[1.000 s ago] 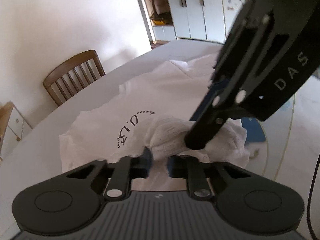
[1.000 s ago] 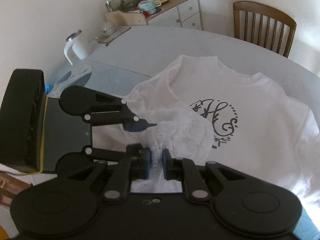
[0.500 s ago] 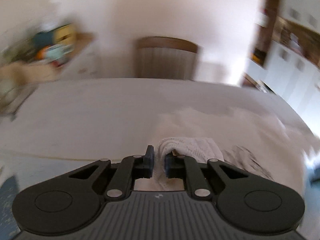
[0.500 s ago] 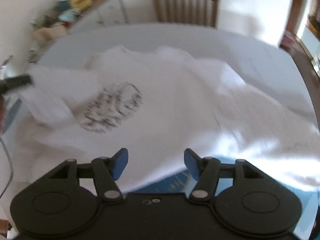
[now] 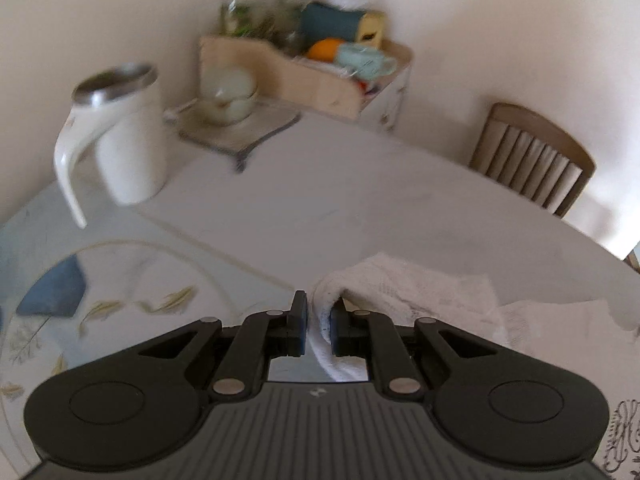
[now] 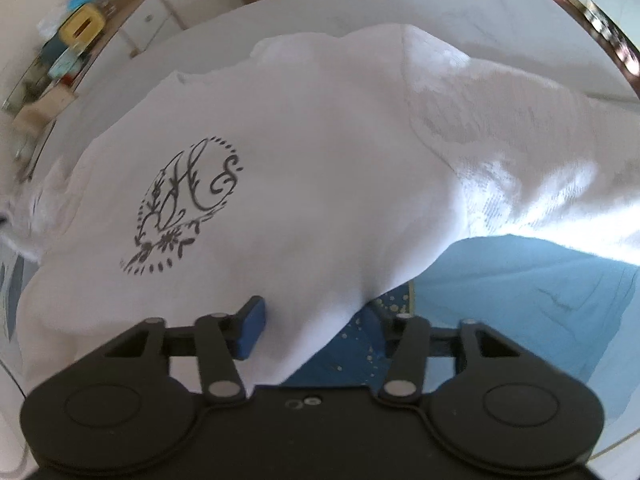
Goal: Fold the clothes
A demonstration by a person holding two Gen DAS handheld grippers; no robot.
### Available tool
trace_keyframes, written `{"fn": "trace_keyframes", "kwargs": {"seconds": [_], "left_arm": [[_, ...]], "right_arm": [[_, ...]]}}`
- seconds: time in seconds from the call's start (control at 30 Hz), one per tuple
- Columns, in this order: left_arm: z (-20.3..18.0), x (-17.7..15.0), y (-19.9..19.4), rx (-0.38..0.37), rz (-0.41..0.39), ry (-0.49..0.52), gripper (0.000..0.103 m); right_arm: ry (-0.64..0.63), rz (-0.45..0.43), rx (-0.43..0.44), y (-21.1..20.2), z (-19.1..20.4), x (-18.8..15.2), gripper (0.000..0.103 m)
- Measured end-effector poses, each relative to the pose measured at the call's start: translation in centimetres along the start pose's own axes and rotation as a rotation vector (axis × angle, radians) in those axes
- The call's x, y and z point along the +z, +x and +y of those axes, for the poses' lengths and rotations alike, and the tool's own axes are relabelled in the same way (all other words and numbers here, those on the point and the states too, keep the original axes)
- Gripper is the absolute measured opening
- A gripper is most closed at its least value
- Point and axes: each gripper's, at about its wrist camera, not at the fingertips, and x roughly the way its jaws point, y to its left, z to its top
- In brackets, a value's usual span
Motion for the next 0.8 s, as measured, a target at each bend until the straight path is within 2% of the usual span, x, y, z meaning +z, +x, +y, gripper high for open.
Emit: {"fn": "trace_keyframes", "kwargs": {"seconds": [0.1, 0.2, 0.27, 0.4, 0.5, 0.57, 0.67, 0.73, 0.77, 0.8], "left_arm": [[1.2, -0.4, 1.0, 0.025, 0.023, 0.001, 0.01], [2.1, -0.9, 1.5, 0.034, 0.037, -0.027, 0.01], [2.6, -1.3, 1.7, 0.037, 0.048, -0.047, 0.01], [3.3, -2.2, 2.2, 0.018, 0.087, -0.056, 0.011], [2.0, -3.1, 2.1, 0.037, 0.083, 0.088, 0.013], [1.2, -3.7, 1.6, 0.021, 0.084, 0.199, 0.014], [0.9, -4.6, 0.8, -0.011, 0.091, 0.324, 0.026], [1.1, -5.1, 0.0, -0.042, 0.107, 0.371, 0.045], [1.2, -5.3, -0.3, -0.056, 0.12, 0.388, 0.061], [1.3, -5.5, -0.8, -0.075, 0.13, 0.398, 0.065]], "right_arm": [[0.106, -0.01, 0.012, 0.0, -0.9, 0.4, 0.103], [0.143, -0.038, 0.008, -0.8, -1.3, 0.4, 0.103], [0.096, -0.073, -0.034, -2.2, -0.9, 0.4, 0.103], [0.058, -0.055, -0.063, -2.2, -0.8, 0.7, 0.103], [0.029, -0.041, -0.085, -2.1, -0.7, 0.9, 0.103], [0.001, -0.025, -0.079, -1.8, -0.3, 0.8, 0.103], [-0.033, 0.007, -0.042, -1.5, 0.1, 0.9, 0.103], [-0.057, 0.019, -0.041, -1.6, 0.3, 0.7, 0.103], [-0.071, 0.024, -0.042, -1.7, 0.4, 0.6, 0.103], [-0.084, 0.029, -0.042, -1.8, 0.5, 0.6, 0.103]]}}
